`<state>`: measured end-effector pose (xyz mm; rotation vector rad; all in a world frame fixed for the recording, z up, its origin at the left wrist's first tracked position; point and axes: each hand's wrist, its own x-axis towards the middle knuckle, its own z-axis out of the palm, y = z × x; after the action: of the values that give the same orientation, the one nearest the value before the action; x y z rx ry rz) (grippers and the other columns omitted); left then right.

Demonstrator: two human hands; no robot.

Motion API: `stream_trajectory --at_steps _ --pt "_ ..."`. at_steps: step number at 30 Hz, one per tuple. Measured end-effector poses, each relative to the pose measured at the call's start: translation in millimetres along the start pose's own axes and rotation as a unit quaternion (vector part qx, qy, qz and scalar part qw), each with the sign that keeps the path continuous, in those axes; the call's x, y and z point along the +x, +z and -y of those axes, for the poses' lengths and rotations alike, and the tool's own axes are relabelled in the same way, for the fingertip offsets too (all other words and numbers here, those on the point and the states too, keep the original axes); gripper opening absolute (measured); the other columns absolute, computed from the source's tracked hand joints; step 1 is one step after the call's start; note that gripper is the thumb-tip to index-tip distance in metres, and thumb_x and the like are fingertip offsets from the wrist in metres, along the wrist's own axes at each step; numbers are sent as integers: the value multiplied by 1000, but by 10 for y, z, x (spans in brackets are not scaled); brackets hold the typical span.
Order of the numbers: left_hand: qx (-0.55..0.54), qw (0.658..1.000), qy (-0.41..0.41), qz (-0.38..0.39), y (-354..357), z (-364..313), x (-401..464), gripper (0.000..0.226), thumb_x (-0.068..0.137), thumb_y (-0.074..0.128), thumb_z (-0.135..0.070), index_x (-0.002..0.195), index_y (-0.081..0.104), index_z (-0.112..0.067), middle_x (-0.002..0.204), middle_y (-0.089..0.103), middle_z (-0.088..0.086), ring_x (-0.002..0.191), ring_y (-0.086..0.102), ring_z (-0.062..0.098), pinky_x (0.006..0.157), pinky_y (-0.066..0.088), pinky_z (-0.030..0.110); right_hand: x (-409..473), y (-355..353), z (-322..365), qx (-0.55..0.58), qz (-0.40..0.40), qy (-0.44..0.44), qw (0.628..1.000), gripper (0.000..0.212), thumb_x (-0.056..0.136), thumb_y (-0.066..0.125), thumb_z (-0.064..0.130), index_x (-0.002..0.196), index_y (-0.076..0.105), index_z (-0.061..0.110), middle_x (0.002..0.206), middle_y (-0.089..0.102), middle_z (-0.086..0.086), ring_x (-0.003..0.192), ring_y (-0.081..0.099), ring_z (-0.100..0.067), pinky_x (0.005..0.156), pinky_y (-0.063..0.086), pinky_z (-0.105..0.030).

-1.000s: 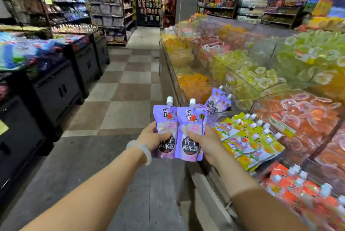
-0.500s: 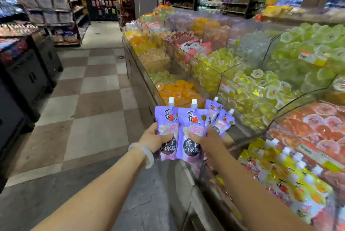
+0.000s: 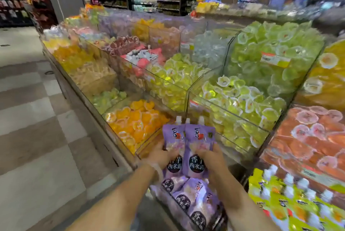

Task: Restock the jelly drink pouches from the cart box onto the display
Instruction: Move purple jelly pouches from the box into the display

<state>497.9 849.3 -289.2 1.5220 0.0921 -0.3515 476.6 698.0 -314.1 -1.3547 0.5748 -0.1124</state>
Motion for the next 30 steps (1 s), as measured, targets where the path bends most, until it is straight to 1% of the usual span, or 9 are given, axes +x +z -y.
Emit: stream_trajectory --at_steps 5,8,11,14,18,23,26,28,30 --pt "97 983 -70 137 358 275 571 24 83 65 5 95 56 -13 77 65 -2 78 61 17 78 50 30 59 -226 -164 70 -194 45 978 9 73 57 0 76 55 8 59 49 -11 49 46 -20 53 39 -29" --pt "141 963 -107 201 531 426 737 22 81 65 9 78 54 -10 63 64 -3 54 59 5 53 44 10 40 -267 -241 64 -318 45 945 12 67 62 7 75 53 8 68 54 -13 58 49 -23 56 41 -32" --pt "168 955 -94 226 694 527 901 26 76 71 5 100 61 1 84 66 8 80 56 16 49 42 8 106 -248 -297 43 -381 54 922 15 71 66 3 75 52 8 69 56 -12 64 50 -25 62 44 -39" --pt "199 945 -81 247 813 583 992 23 84 63 5 103 60 -6 93 60 9 87 53 18 48 40 7 228 -248 -415 39 -416 72 906 17 73 63 7 89 58 3 73 60 -11 67 53 -24 66 45 -37" --pt "188 942 -81 268 916 628 1031 17 85 63 -1 96 62 -13 94 64 10 87 54 19 73 43 25 309 -229 -425 45 -455 96 884 17 82 58 9 98 53 8 88 62 -11 82 56 -28 78 44 -38" --pt "192 949 -58 244 916 716 1134 17 76 70 -9 81 62 -23 89 67 5 84 59 23 77 48 31 433 -209 -396 82 -476 96 870 19 82 47 6 100 54 3 90 66 -17 77 58 -30 73 44 -36" --pt "213 946 -40 243 910 754 1165 24 78 65 3 79 59 -20 75 62 -2 78 56 21 71 42 26 525 -226 -473 93 -475 101 869 41 65 43 18 100 55 0 89 67 -21 80 62 -36 75 49 -40" --pt "230 947 -12 225 913 791 1189 32 75 64 6 68 55 -23 71 60 0 76 56 21 71 42 25 550 -225 -531 71 -472 107 872 37 70 43 16 102 54 1 93 66 -23 81 61 -36 80 50 -43" --pt "245 944 -1 221 913 808 1178 28 73 66 4 74 54 -22 82 62 5 83 59 24 75 45 27 496 -197 -487 22 -473 114 873 32 82 43 11 112 51 2 106 63 -23 95 59 -37 84 48 -40"
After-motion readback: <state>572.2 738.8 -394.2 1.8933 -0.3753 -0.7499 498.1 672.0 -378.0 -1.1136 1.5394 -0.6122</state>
